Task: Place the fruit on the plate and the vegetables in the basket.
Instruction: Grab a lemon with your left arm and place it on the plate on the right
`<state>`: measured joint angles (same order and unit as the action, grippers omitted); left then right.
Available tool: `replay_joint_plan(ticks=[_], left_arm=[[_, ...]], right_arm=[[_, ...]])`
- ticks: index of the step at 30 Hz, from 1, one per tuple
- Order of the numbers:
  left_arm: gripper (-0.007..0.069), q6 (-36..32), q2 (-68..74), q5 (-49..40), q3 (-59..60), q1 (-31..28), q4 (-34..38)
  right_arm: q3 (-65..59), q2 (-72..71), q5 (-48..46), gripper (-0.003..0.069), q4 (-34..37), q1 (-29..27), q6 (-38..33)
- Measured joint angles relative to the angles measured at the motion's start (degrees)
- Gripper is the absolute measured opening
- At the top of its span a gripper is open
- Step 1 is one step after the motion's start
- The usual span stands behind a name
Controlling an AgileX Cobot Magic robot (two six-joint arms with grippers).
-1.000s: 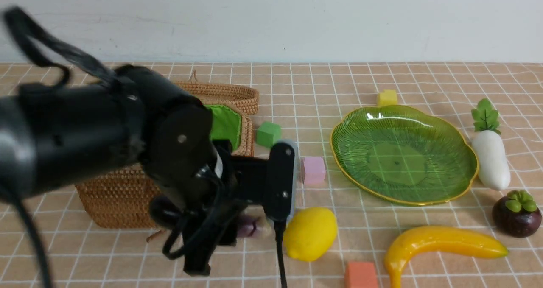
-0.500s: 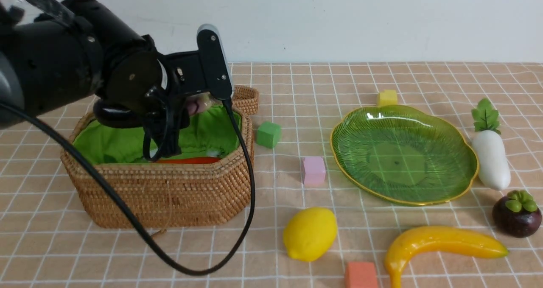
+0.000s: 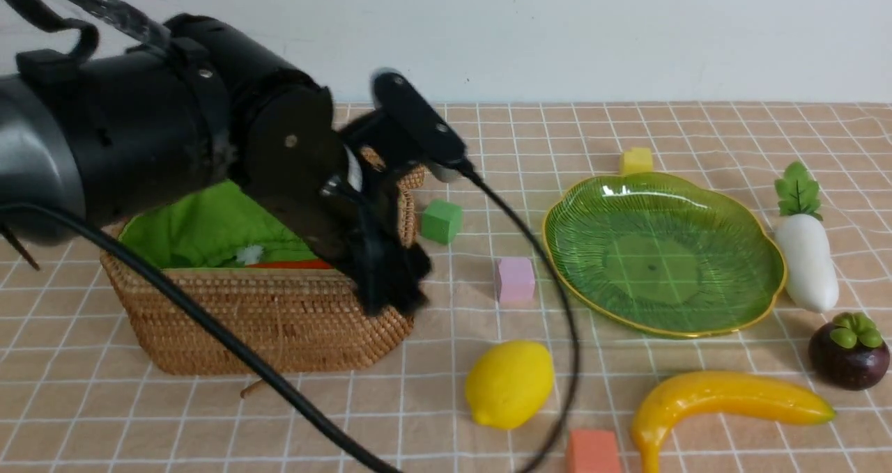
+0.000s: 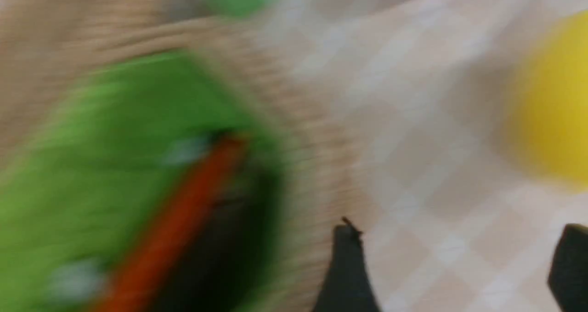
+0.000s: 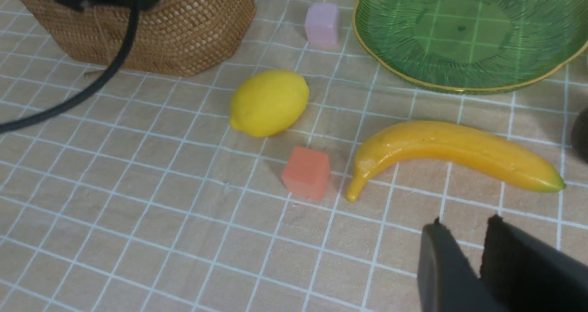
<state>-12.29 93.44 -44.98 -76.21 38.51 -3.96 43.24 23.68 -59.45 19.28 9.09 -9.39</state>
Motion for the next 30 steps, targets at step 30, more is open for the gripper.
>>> replay_joint_plan(ticks=[30], left_arm=[[0.0582, 9.95, 26.69, -5.88, -17.33, 6.39, -4.74]], right_arm=[[0.0, 0.0, -4.41, 0.0185, -2.2, 0.0, 1.95]])
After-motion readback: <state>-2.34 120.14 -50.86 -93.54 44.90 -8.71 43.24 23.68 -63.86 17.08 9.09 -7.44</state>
